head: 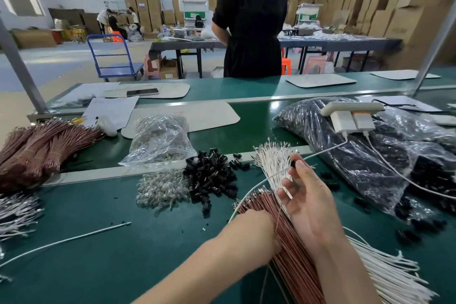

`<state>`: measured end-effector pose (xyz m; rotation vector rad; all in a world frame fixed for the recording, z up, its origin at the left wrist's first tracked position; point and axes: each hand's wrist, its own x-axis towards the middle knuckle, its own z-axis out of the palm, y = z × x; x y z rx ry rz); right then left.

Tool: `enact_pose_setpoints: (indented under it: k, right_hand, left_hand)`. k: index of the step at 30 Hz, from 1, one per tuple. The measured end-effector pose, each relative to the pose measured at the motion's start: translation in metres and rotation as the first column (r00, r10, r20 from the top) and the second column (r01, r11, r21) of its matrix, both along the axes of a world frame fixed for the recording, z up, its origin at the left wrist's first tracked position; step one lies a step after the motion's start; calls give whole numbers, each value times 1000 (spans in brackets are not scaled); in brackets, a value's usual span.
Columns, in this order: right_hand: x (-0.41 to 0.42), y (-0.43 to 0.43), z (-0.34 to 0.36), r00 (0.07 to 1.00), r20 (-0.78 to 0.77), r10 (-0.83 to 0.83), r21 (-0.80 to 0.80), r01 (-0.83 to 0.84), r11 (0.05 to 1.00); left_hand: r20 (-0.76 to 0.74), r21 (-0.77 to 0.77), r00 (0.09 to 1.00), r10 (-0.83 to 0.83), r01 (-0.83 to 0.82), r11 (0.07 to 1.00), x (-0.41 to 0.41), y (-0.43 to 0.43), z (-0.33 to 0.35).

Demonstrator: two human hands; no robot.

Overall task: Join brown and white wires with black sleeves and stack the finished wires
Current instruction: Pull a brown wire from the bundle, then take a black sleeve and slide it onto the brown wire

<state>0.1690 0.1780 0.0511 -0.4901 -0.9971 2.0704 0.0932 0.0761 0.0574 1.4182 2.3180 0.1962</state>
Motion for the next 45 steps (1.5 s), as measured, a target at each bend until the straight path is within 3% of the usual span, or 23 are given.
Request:
enact_pose_setpoints:
  k: [2,4,7,10,12,14,16,18,29,39,45]
  right_hand:
    - [-1,-1,3,1000,-18,19,-10,-19,1000]
    - [-2,-4,7,998,-38,40,-19,-40,999]
    - [-8,-12,13,992,-102,80,-31,-84,996]
    - [-26,-30,15,979,-77,190,-4,-191,982]
    - [-39,-45,11,966,-3,259,33,-258,965]
    - [-49,-57,3,958,44,283,58,-285,957]
    - [-54,-63,-4,957,49,285,39,-287,957]
    - [-58,-66,-8,956,33,293,13,-293,956]
    - [-64,-62,-21,959,-146,243,-169,-266,949]
    - [-65,-60,-26,964,-120,239,-133,-254,958]
    - [-67,-63,-29,960,-96,264,-80,-272,959]
  left_hand:
    - [139,153,987,78,-99,983,-14,-11,13]
    - [337,352,932,132,-255,900,-35,-28,29]
    - [616,591,783,88,-533,606,-62,-58,41]
    - [824,566,551,-133,-788,241,-70,-82,27]
    - [856,501,472,-213,-859,110,-70,-93,6]
    - [872,451,426,-241,-891,53,-70,-100,-15]
    - [873,435,416,-256,-900,21,-70,-103,-29]
    - [857,476,461,-229,-879,13,-73,-104,-34]
    - [833,553,543,-107,-827,105,-78,-105,-47]
    - [832,554,544,-108,-821,135,-76,-103,-48]
    - [856,516,500,-134,-846,137,-79,-104,-49]
